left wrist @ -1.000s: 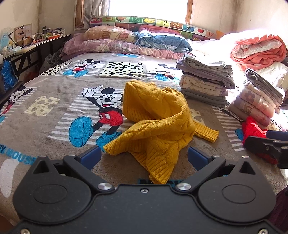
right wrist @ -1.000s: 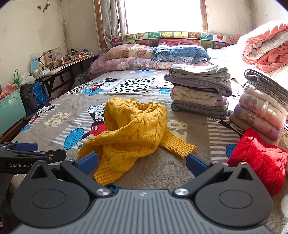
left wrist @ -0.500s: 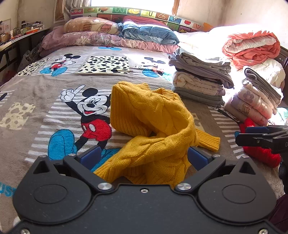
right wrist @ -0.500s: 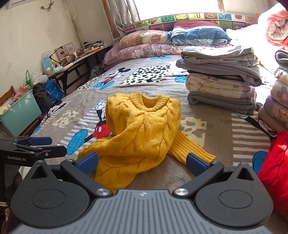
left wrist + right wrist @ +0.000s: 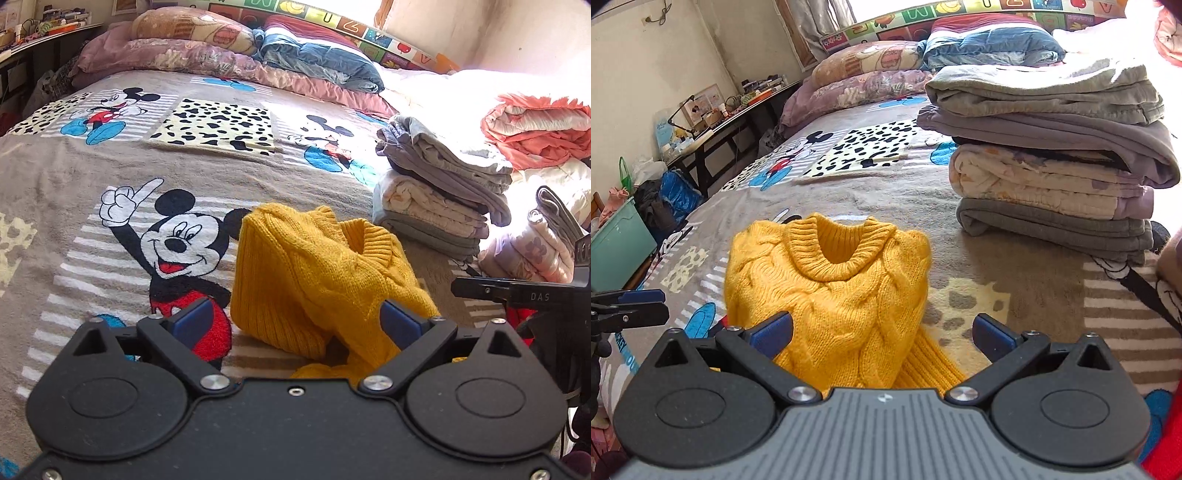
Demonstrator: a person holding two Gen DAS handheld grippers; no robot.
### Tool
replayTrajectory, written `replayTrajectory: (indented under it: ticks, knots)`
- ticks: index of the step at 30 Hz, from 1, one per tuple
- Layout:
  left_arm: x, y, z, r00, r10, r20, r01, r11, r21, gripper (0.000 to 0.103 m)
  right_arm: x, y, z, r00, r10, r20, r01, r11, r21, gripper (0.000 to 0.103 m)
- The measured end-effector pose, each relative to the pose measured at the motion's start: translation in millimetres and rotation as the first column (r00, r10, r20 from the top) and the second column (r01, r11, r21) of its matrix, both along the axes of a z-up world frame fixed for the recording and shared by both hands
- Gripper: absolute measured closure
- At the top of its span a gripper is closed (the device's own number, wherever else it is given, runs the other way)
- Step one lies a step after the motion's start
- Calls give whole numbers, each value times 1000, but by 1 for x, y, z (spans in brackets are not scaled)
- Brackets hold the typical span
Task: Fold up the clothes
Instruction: 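Grasp the yellow sweater's collar with the right gripper while the left gripper grasps the shoulder, then lift the yellow sweater with both grippers and lay it flat on the bed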
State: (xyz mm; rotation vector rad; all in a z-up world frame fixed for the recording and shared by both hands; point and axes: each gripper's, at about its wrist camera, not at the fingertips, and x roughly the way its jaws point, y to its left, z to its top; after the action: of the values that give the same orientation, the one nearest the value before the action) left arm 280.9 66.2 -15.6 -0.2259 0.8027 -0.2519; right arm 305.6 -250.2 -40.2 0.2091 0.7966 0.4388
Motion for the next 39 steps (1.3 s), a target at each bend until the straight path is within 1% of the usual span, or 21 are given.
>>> replayTrajectory:
  ticks: [2, 4, 5, 7, 10, 12, 13, 15, 19, 20, 21, 23, 24, 25, 26, 28, 31, 33, 36, 39]
  knots:
    - [15, 2, -3, 1000, 3, -18, -4, 999, -34, 13, 19, -6, -9, 999, -20, -26, 21, 999, 37, 3]
    - [27, 4, -6, 999, 13, -32, -15, 998, -64, 15, 38, -13, -19, 998, -32, -56, 37, 996, 83, 11]
    - [33, 5, -7, 999, 18, -39, -21, 997, -79, 17, 46, -15, -24, 997, -42, -69, 49, 993, 104, 12]
    - [45, 8, -11, 998, 28, -56, -34, 991, -127, 20, 60, -18, -33, 995, -52, -88, 64, 989, 136, 20]
    - [59, 11, -16, 996, 42, -81, -57, 981, -185, 25, 78, -19, -43, 991, -72, -110, 91, 979, 180, 24]
    - [68, 11, -20, 994, 51, -98, -70, 976, -204, 29, 90, -21, -50, 988, -86, -126, 112, 971, 211, 24]
    - [72, 12, -23, 993, 54, -108, -77, 973, -220, 33, 96, -21, -53, 986, -93, -135, 122, 966, 227, 24]
    - [79, 15, -28, 990, 57, -130, -89, 963, -254, 34, 105, -23, -61, 982, -102, -161, 143, 954, 263, 24]
    - [88, 15, -33, 986, 64, -151, -104, 957, -270, 43, 118, -19, -76, 971, -97, -220, 166, 932, 322, 24]
    - [90, 14, -34, 986, 60, -152, -101, 957, -274, 49, 120, -18, -80, 967, -94, -236, 173, 926, 336, 24]
    - [91, 13, -35, 986, 57, -155, -98, 957, -273, 53, 121, -17, -82, 965, -88, -246, 173, 921, 349, 27]
    - [94, 10, -38, 986, 56, -159, -96, 961, -258, 76, 121, -15, -88, 961, -75, -267, 175, 911, 375, 41]
    - [94, 9, -39, 986, 57, -159, -95, 964, -249, 80, 121, -15, -89, 959, -70, -273, 176, 906, 385, 53]
    - [95, 9, -41, 986, 57, -157, -94, 967, -238, 87, 121, -14, -91, 958, -69, -278, 179, 903, 392, 57]
    - [95, 8, -42, 987, 55, -154, -90, 968, -233, 92, 120, -13, -92, 957, -72, -280, 185, 898, 400, 59]
    - [92, 8, -41, 989, 50, -140, -81, 971, -226, 94, 117, -14, -95, 955, -74, -288, 197, 883, 427, 65]
    - [85, 10, -34, 992, 43, -120, -70, 970, -231, 95, 111, -18, -91, 954, -84, -287, 216, 860, 463, 71]
    - [80, 12, -27, 994, 41, -102, -65, 970, -236, 95, 104, -20, -87, 955, -92, -281, 223, 847, 482, 73]
    - [71, 15, -11, 997, 44, -69, -59, 969, -241, 95, 97, -22, -70, 962, -100, -254, 220, 834, 506, 75]
    - [61, 18, 9, 998, 46, -30, -53, 968, -247, 96, 86, -23, -45, 971, -95, -218, 202, 813, 546, 77]
